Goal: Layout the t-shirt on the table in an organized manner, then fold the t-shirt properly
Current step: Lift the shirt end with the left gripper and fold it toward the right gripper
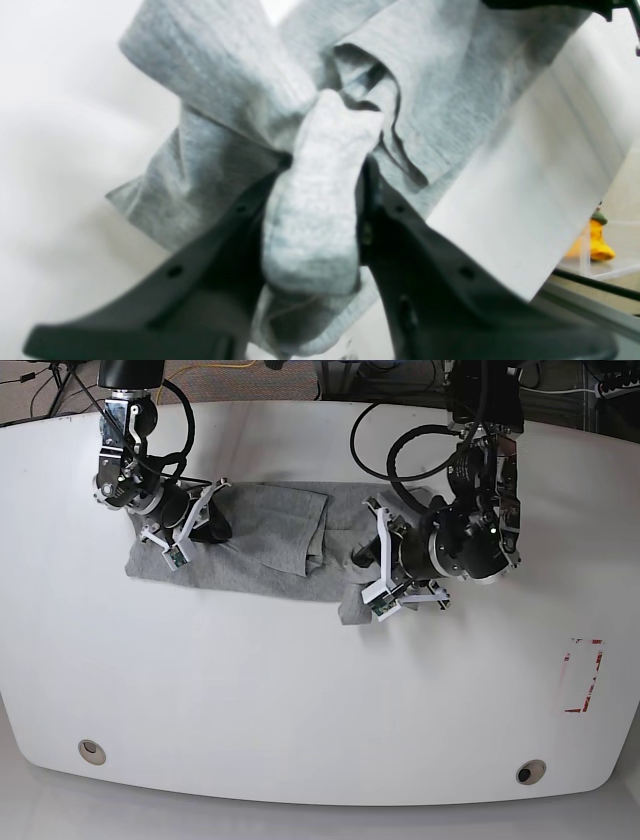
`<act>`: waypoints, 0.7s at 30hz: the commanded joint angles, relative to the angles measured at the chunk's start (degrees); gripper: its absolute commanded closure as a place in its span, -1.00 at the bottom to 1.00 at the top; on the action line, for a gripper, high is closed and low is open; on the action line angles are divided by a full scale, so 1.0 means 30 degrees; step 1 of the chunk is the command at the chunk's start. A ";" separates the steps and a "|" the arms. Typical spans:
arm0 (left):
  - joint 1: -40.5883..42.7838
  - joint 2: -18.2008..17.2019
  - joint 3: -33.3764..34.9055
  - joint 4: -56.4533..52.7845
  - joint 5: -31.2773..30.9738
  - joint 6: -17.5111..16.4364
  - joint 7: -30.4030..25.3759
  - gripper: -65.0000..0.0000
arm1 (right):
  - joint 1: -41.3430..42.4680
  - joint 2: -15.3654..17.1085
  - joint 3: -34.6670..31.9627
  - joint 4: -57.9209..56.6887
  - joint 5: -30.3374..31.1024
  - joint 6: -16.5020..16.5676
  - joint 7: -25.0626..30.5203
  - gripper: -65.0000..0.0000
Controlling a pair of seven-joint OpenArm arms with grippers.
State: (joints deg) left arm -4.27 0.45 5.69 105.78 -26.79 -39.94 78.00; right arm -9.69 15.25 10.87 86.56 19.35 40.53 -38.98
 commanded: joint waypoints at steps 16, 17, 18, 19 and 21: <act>-0.1755 0.1975 0.1047 0.0536 -0.3130 -0.0019 0.0668 -0.21 | -0.0212 0.0208 -0.0064 -0.0122 -0.1074 -0.0178 -0.1907 0.73; -0.1872 0.1799 0.1018 0.0536 -0.3570 -0.0019 0.0668 -0.21 | -0.0212 0.0208 -0.0064 -0.0122 -0.1074 -0.0178 -0.1907 0.73; -0.1931 0.1653 0.0930 0.0536 -0.3833 -0.0019 0.0668 -0.21 | -0.0212 0.0208 -0.0064 -0.0122 -0.1074 -0.0178 -0.1907 0.73; -0.1960 0.1448 0.0783 0.0536 -0.4009 -0.0019 0.0668 -0.21 | -0.0183 0.0208 -0.0064 -0.0122 -0.1074 -0.0178 -0.1907 0.73; -0.1931 0.1067 0.0227 0.0536 -0.4068 -0.0019 0.0668 -0.21 | -0.0183 0.0208 -0.0064 -0.0122 -0.1074 -0.0178 -0.1907 0.73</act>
State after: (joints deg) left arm -9.26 4.60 7.79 106.39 -38.24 -39.94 80.40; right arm -9.61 15.25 10.83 86.56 19.55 40.53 -39.53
